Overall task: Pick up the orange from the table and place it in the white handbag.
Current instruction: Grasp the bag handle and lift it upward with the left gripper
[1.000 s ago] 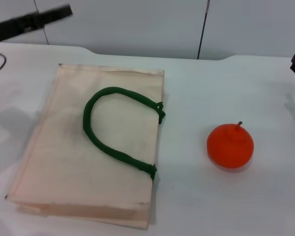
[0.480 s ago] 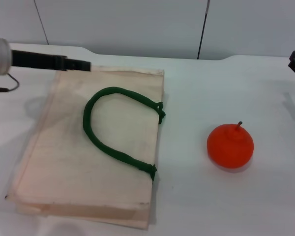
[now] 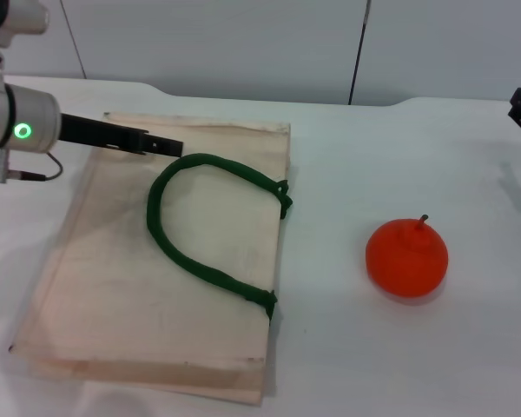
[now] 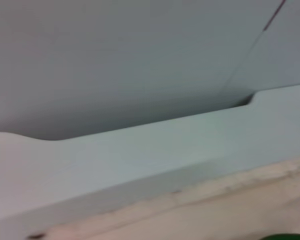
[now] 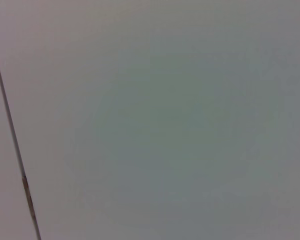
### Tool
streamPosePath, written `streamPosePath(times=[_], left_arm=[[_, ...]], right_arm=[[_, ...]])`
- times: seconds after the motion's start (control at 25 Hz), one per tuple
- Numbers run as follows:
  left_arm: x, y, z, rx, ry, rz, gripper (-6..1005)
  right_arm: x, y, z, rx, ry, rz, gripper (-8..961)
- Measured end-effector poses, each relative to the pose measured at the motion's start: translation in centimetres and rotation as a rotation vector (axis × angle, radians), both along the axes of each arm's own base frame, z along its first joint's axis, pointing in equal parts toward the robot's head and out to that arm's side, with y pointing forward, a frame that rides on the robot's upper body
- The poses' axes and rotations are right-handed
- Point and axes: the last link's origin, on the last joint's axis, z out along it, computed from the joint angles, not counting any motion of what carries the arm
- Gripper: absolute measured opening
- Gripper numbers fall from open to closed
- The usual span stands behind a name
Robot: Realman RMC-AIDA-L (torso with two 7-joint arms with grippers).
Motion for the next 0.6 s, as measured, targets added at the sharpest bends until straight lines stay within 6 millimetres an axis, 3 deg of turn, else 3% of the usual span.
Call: streamPosePath(times=[0.6], left_arm=[[1.0, 0.3, -2.8, -0.053, 0.011, -0.043, 681]], right_arm=[[-0.6, 0.7, -0.6, -0.032, -0.010, -0.013, 883]])
